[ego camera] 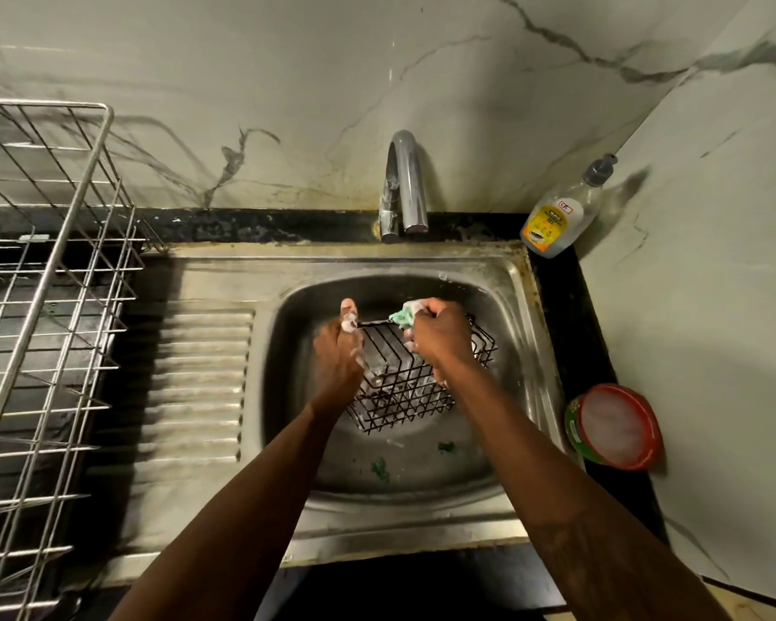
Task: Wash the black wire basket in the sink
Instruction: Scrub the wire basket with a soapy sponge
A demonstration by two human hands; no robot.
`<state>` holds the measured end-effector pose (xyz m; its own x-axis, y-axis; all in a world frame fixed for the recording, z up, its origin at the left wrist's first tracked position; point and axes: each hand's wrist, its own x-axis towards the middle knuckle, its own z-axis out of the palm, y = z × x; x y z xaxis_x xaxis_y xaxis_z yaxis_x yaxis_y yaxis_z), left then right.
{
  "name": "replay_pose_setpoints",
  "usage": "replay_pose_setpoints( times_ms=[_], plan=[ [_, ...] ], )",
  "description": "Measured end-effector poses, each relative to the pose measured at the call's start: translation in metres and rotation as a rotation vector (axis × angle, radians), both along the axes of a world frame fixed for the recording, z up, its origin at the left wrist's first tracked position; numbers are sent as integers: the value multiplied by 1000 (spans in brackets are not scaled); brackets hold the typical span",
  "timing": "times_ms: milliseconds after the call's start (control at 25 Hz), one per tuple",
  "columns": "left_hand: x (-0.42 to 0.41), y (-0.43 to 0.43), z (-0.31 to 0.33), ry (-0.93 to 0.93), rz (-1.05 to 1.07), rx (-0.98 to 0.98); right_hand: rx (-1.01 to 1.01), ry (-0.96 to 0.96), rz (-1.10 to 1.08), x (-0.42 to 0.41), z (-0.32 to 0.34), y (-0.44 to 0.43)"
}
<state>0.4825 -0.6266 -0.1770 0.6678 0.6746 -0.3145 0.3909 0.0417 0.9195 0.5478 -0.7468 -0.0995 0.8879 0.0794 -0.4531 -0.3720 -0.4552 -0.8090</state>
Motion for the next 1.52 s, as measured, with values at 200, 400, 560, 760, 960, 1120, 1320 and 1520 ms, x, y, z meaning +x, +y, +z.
replay_pose_setpoints(
  times_ms=[200,400,560,760,960,1120,1320,1520],
  plan=[
    [2,-15,31,-97,-29,142,-237,-481,139,-10,-23,-30],
    [4,-13,26,-17,-42,222,-259,-727,568,-26,-24,-1],
    [9,-9,28,9,-59,203,-115,-387,323,-10,-28,-1],
    [6,-10,27,24,10,142,-152,-284,401,18,-24,-6],
    [-1,-6,13,140,43,160,-391,-574,639,-16,-26,12],
    [4,-1,14,97,26,135,-312,-614,591,-6,-31,9],
    [17,11,29,30,-26,167,-195,-333,290,38,-45,6],
    [10,6,21,31,9,109,-512,-465,209,71,-53,-20]
  ],
)
